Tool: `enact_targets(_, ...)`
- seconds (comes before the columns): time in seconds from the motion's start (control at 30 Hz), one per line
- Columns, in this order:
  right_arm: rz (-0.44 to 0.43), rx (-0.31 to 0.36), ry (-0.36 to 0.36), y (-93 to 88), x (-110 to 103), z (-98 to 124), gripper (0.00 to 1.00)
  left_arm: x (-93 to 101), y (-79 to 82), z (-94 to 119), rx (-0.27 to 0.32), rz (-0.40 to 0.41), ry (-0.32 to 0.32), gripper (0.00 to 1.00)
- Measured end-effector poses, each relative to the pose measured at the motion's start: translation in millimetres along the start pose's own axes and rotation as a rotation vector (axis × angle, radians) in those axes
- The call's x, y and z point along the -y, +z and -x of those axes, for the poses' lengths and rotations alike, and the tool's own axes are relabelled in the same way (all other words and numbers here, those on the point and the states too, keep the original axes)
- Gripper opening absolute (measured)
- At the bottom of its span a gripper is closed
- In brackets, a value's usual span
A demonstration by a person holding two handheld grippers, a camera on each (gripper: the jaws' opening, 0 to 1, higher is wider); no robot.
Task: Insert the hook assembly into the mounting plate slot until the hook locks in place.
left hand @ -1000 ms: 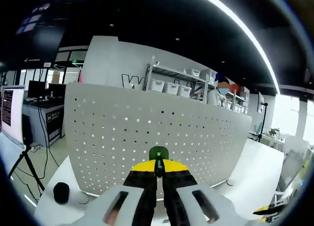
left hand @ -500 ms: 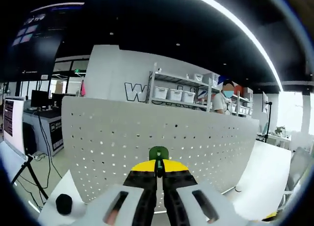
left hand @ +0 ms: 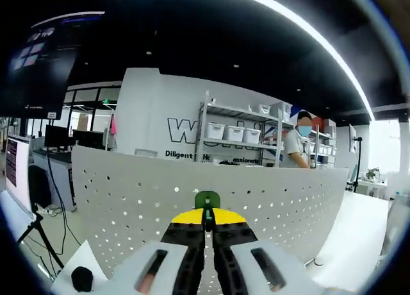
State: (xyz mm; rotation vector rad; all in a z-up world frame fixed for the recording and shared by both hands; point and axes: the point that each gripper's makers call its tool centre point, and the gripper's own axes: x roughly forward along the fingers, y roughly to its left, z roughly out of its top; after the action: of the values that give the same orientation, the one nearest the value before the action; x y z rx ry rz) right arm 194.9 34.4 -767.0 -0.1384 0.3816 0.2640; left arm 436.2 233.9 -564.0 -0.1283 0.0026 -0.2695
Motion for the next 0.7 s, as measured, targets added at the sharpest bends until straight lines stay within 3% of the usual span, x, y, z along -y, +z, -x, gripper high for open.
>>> enact_targets(0.3,-0.001,0.005,-0.003,0.7,1.1,0.1,0.21,-11.4,-2.2,-20.5,-0.010,-0.027,0.061,0.02)
enact_targets(0.7,-0.024,0.011,-0.015,1.7,5.5,0.5,0.20,-12.3,-5.2,-35.4,-0.033,-0.031,0.076,0.02)
